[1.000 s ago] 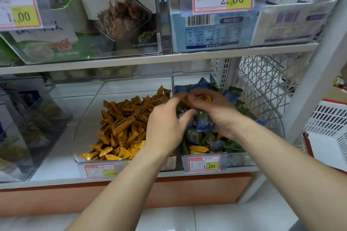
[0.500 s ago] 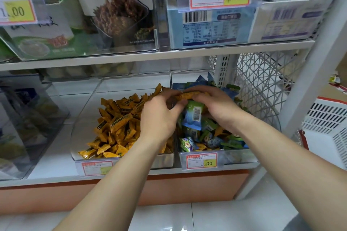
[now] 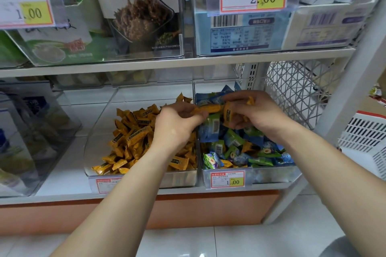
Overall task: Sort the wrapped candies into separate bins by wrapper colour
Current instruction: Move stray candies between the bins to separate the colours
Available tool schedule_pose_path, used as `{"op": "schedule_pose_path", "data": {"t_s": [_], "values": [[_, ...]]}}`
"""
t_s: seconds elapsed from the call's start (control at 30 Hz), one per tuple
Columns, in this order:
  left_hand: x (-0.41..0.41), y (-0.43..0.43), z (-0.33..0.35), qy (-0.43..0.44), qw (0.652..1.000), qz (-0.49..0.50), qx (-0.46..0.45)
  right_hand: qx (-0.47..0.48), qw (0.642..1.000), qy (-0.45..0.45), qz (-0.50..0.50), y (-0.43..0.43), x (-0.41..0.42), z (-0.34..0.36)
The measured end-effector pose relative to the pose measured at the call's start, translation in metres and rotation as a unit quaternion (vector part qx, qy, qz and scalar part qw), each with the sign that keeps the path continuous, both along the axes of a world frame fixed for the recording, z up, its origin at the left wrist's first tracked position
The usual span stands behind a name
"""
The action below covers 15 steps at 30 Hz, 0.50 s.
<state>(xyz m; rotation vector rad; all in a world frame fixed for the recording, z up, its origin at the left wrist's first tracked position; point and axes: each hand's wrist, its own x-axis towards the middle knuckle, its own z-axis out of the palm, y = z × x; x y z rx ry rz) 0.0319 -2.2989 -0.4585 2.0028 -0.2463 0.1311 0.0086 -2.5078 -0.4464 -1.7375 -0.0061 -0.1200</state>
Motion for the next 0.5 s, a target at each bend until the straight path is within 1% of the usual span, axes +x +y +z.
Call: {"op": "schedule_pose_path", "data": {"t_s": [0.07, 0.13, 0.23, 0.33, 0.43, 0.5], "values": [[-0.002, -0.002, 0.001, 0.004, 1.0, -0.009, -0.004, -0.049, 0.998, -0.019, -0.024, -0.003, 0.0, 0.001], [-0.002, -0.005, 0.001, -0.005, 1.0, 0.002, -0.014, -0.067, 0.996, -0.036, -0.042, -0.003, 0.0, 0.0], [-0.003, -0.01, 0.001, -0.012, 0.999, 0.022, -0.043, -0.026, 0.997, -0.044, -0.054, 0.004, -0.001, 0.0], [-0.005, -0.016, 0.001, -0.03, 0.997, 0.049, -0.049, 0.015, 0.997, -0.051, -0.054, 0.021, 0.0, -0.001], [-0.009, -0.021, 0.004, 0.021, 0.992, 0.048, -0.112, 0.028, 0.996, -0.058, -0.068, 0.041, 0.003, -0.003], [-0.014, -0.022, 0.005, 0.046, 0.988, 0.049, -0.14, 0.015, 0.994, -0.075, -0.081, 0.054, 0.004, -0.006]]}}
